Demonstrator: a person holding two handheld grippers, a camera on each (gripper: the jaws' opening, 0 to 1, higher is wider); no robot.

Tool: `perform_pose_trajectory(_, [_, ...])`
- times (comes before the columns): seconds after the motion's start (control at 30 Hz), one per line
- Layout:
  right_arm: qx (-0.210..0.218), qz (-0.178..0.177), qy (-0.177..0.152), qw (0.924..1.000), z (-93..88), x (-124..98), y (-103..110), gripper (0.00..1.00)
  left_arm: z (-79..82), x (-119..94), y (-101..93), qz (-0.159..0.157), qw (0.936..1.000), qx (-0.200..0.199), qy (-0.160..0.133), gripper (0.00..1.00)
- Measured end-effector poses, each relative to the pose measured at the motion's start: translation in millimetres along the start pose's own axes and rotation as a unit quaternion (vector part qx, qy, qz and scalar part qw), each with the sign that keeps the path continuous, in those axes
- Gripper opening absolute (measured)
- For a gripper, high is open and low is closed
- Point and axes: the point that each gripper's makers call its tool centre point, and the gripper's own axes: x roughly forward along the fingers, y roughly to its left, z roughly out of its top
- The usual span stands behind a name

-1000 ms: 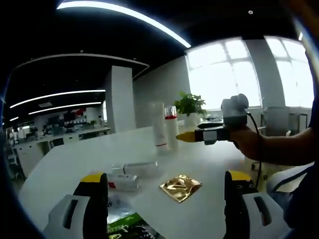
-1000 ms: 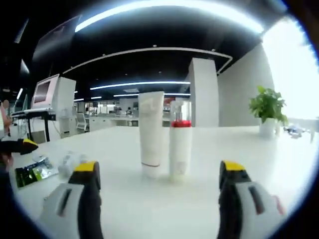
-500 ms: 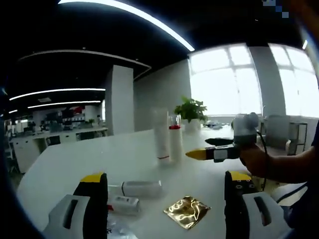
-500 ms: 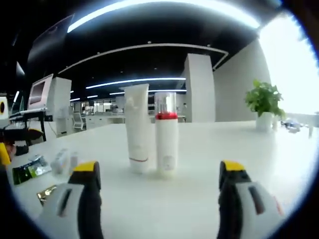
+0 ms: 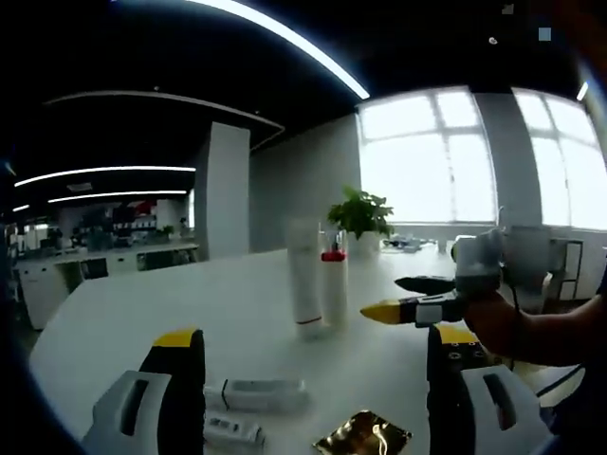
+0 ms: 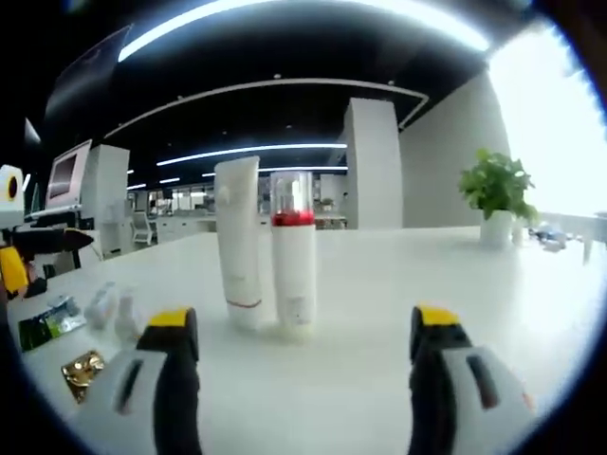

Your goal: Arrange the skincare products in the storage area until every visible bottle or jar stands upright without overlapping.

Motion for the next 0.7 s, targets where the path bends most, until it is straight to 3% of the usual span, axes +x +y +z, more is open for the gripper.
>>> perform_pose_trajectory(0.7, [-0.006, 0.009, 0.025, 0.9996, -1.5, 7, -7, 0.88, 3.8, 48, 11.1, -0.012, 0.9997, 0.005, 0.022, 0.99])
